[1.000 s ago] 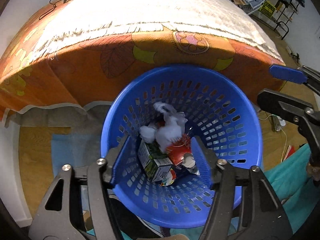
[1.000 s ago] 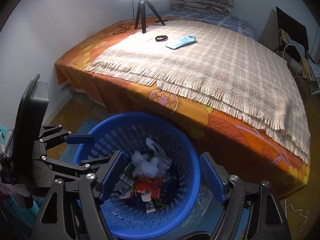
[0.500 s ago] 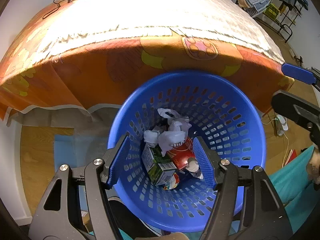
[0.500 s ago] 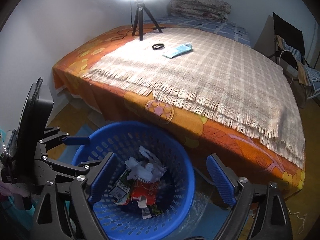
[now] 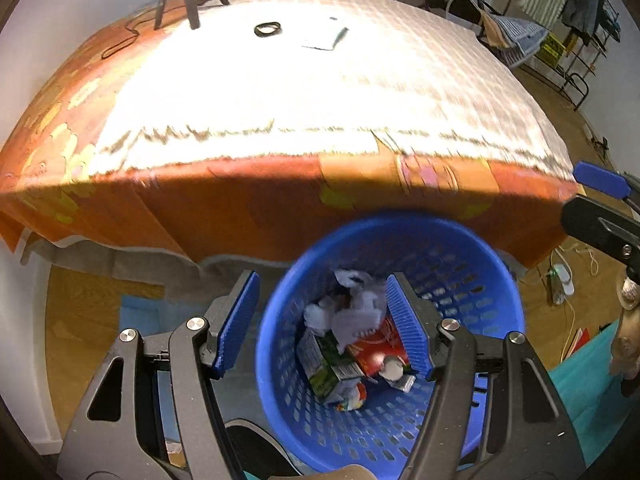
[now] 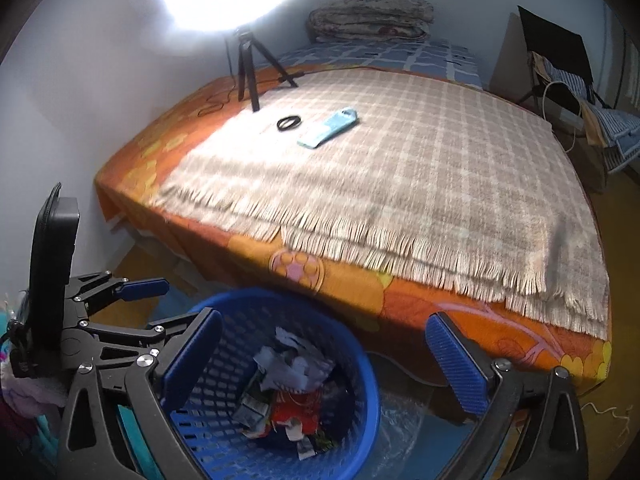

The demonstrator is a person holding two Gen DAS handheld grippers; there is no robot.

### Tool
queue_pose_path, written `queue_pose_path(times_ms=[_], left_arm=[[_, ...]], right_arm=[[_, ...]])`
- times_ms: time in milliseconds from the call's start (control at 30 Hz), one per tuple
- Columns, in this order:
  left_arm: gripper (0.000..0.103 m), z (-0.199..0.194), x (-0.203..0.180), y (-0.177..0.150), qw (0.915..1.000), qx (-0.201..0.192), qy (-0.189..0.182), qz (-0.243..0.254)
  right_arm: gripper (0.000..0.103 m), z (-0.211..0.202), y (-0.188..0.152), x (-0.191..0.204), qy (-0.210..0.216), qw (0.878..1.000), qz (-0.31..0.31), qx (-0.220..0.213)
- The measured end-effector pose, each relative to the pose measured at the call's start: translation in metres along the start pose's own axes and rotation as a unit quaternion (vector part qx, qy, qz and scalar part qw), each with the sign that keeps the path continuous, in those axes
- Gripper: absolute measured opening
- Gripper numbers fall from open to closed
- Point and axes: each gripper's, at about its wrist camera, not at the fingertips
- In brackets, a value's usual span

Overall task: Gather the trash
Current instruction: 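Move both tools back to the bed toward the hair tie and blue tube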

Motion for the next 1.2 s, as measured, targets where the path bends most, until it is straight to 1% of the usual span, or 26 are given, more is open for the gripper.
queue_pose_path(times_ms=[133,467,600,700,833,1000,1067,1133,1200], left_arm=[[0.068,-0.004,0.01,0.016,0.9999,-0.008,-0.003,-0.012],[0.068,-0.012,0.03,0.069,0.9987,-0.044,0.025,0.003],[0.068,-0.01,0.042,0.094,0.9979,-0.061,0.021,-0.001],[0.068,-0.005,0.052,0.11,0.9972,-0.071,0.015,-0.017],[0.068,0.002,0.064,0.133,0.9958,-0.082,0.007,-0.039],[0.067,0.016,0.068,0.162,0.9952,-0.091,0.008,-0.033],[0.062,0.024,0.069,0.171,0.9954,-0.09,0.006,-0.032],[0.062,0.033,0.071,0.18,0.9957,-0.086,0.001,-0.036],[0.062,0.043,0.072,0.188,0.9959,-0.081,-0.004,-0.04]], right_arm=[[0.103,-0.001,0.018,-0.001,-0.007,1.0,0.004,-0.008],[0.103,0.001,0.066,-0.002,-0.015,0.999,0.01,-0.032],[0.103,0.005,0.087,-0.001,-0.023,0.998,-0.002,-0.051],[0.103,0.01,0.103,-0.003,-0.022,0.997,-0.003,-0.071],[0.103,0.022,0.129,-0.013,-0.005,0.996,0.018,-0.087],[0.101,0.047,0.159,-0.023,0.004,0.996,0.049,-0.081],[0.098,0.063,0.173,-0.028,0.013,0.996,0.064,-0.066],[0.098,0.078,0.183,-0.031,0.026,0.995,0.079,-0.052],[0.089,0.092,0.191,-0.035,0.041,0.994,0.092,-0.036]])
Point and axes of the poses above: each gripper's, at about its wrist camera, not at the fingertips, and z roughly the way its jaws point, x to its left, y to its top, and after that the axes turned 7 degrees about z, right-handed
